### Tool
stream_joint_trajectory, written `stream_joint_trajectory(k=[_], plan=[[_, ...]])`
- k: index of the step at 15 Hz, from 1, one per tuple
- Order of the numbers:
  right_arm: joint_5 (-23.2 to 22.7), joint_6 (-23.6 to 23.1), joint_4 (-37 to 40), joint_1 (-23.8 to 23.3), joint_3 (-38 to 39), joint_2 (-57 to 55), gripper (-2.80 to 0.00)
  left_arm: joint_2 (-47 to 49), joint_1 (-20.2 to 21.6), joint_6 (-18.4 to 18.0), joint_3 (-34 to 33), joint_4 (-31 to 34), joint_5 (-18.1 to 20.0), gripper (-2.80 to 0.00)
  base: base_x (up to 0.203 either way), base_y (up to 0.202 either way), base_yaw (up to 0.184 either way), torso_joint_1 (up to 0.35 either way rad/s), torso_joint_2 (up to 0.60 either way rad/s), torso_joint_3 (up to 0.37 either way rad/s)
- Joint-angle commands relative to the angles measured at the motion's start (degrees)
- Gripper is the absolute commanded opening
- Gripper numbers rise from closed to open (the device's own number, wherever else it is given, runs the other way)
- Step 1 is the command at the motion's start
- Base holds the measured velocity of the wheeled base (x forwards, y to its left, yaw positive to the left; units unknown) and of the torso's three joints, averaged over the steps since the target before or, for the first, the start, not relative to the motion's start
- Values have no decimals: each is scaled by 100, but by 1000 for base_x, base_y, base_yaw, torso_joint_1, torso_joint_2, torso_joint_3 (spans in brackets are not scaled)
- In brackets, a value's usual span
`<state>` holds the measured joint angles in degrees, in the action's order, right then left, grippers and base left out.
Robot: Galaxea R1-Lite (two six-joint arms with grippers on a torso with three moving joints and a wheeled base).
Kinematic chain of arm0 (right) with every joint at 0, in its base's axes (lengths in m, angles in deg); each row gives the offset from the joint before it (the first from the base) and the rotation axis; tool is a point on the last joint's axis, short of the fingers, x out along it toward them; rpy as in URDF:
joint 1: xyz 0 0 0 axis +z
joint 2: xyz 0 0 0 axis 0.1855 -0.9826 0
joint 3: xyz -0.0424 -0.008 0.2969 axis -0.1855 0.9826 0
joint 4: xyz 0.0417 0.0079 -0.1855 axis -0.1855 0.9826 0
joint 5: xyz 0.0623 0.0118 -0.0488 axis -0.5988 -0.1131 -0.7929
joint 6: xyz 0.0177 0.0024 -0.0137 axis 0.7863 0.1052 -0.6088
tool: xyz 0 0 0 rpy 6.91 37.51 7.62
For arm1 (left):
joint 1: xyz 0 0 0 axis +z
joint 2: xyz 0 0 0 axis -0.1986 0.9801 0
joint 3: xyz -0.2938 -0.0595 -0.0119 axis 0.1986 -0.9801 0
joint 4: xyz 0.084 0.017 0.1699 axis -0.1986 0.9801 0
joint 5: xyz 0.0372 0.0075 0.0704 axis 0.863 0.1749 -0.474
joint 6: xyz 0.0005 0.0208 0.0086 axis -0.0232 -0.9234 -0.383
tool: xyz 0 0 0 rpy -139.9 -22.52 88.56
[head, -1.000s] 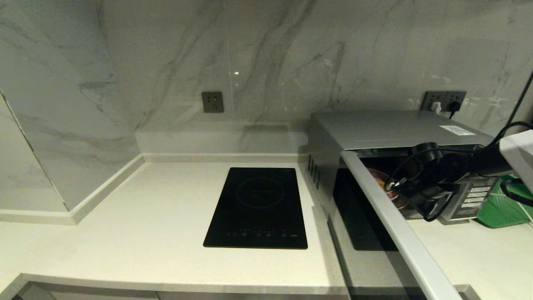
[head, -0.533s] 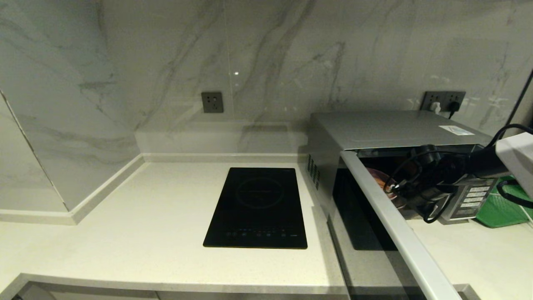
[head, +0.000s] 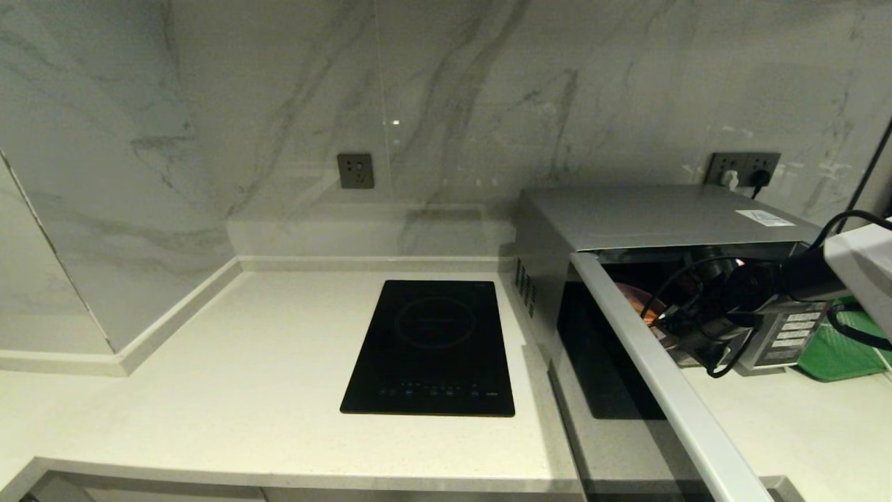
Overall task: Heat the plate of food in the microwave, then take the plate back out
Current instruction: Take the plate out of the microwave
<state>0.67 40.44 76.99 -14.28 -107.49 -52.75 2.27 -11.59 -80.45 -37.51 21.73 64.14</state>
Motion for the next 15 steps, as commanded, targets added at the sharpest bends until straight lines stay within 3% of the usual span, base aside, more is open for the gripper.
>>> stream_joint_trajectory(k=[1,15], plan=[[10,26,18,-2,11,10,-280,0,5,2,-1,0,-1,-280,0,0,0,0,0,0],[71,132,19,-46,152,265,-280,0,-4,2,-1,0,-1,-280,0,0,0,0,0,0]])
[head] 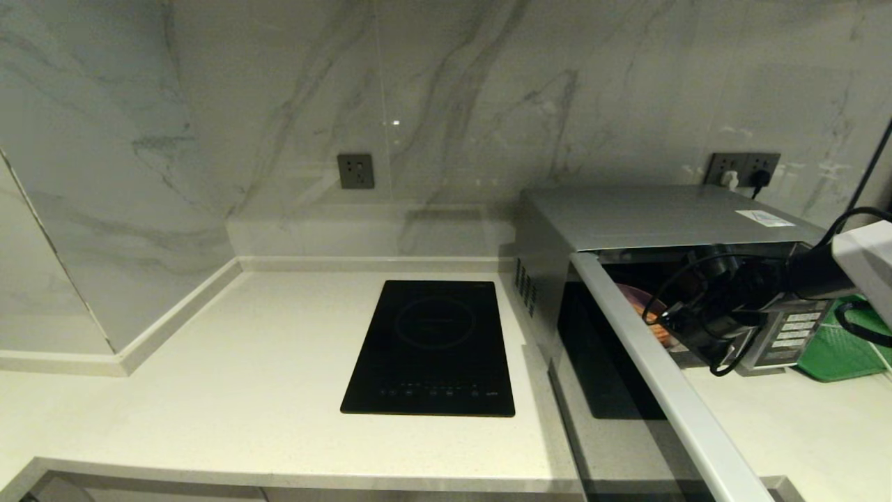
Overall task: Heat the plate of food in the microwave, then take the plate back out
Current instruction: Take the plate out of the microwave
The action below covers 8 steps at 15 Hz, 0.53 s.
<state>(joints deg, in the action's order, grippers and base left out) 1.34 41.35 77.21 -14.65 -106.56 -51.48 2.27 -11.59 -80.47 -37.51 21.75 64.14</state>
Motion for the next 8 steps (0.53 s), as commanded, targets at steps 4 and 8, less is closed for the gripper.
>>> stream_joint_trajectory(k=[4,8], plan=[[-87,65,-12,-135,150,651,-280,0,-4,5,-1,-1,-1,-280,0,0,0,0,0,0],[-249,66,-5,-363,465,1027,-280,0,4,5,-1,-1,-1,-280,0,0,0,0,0,0]])
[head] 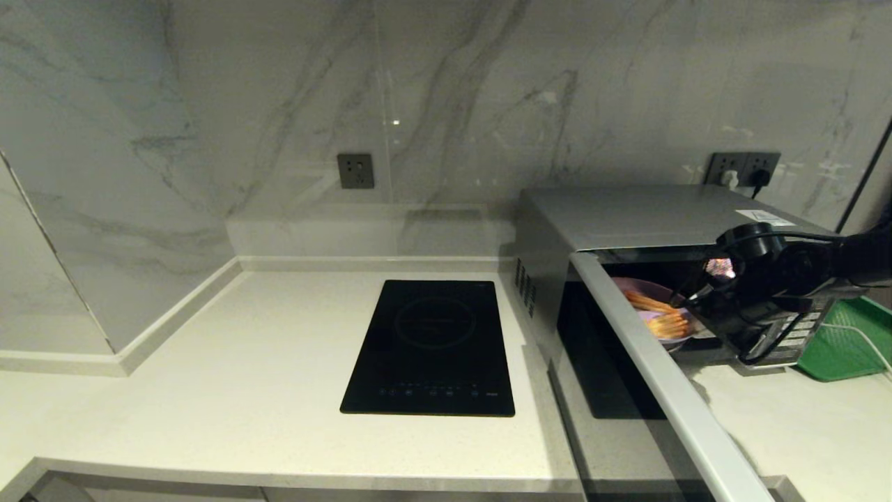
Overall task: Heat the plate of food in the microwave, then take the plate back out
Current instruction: Take the plate out of the microwave
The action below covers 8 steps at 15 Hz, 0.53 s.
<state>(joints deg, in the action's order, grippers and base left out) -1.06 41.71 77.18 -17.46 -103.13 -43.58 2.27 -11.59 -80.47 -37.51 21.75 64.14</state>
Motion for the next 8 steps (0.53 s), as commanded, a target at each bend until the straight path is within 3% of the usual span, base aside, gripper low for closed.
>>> stream_joint_trajectory(k=[1,4,8], plan=[[-29,31,-9,-148,259,329,-280,0,4,7,-1,-1,-1,-280,0,0,0,0,0,0],[-255,20,-32,-511,896,801,-280,0,-4,5,-1,-1,-1,-280,0,0,0,0,0,0],[-603,-212,-447,-1278,2389,1702,-280,0,5,5,-1,-1,-1,-280,0,0,0,0,0,0]])
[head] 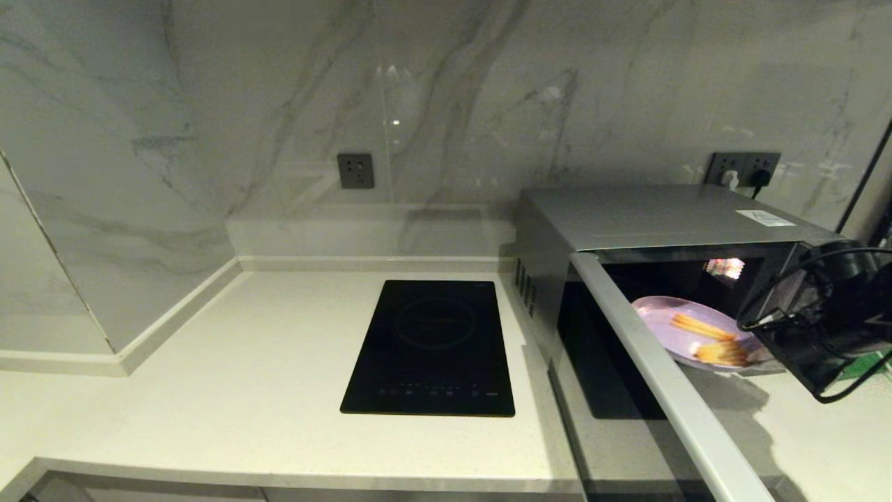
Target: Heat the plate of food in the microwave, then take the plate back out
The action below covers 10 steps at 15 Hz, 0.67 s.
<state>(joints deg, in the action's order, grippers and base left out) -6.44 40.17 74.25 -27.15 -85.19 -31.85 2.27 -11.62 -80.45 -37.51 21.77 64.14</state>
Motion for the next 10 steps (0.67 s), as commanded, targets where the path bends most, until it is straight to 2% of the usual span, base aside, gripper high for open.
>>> stream_joint_trajectory(k=[1,3,6,8,10], plan=[[-151,-184,-342,-601,954,710,-280,0,1,2,-1,-4,-1,-280,0,0,0,0,0,0],[-435,-530,-575,-1371,1492,1038,-280,0,-2,2,-1,-4,-1,-280,0,0,0,0,0,0],[-838,-1089,-645,-2440,1832,1302,-280,0,3,2,-1,-4,-1,-280,0,0,0,0,0,0],[-1039,-1448,-649,-3025,1884,1311,-280,0,0,2,-1,-4,-1,-280,0,0,0,0,0,0],[-1201,-1660,-661,-3347,1830,1102,-280,0,-1,2,-1,-4,-1,-280,0,0,0,0,0,0]])
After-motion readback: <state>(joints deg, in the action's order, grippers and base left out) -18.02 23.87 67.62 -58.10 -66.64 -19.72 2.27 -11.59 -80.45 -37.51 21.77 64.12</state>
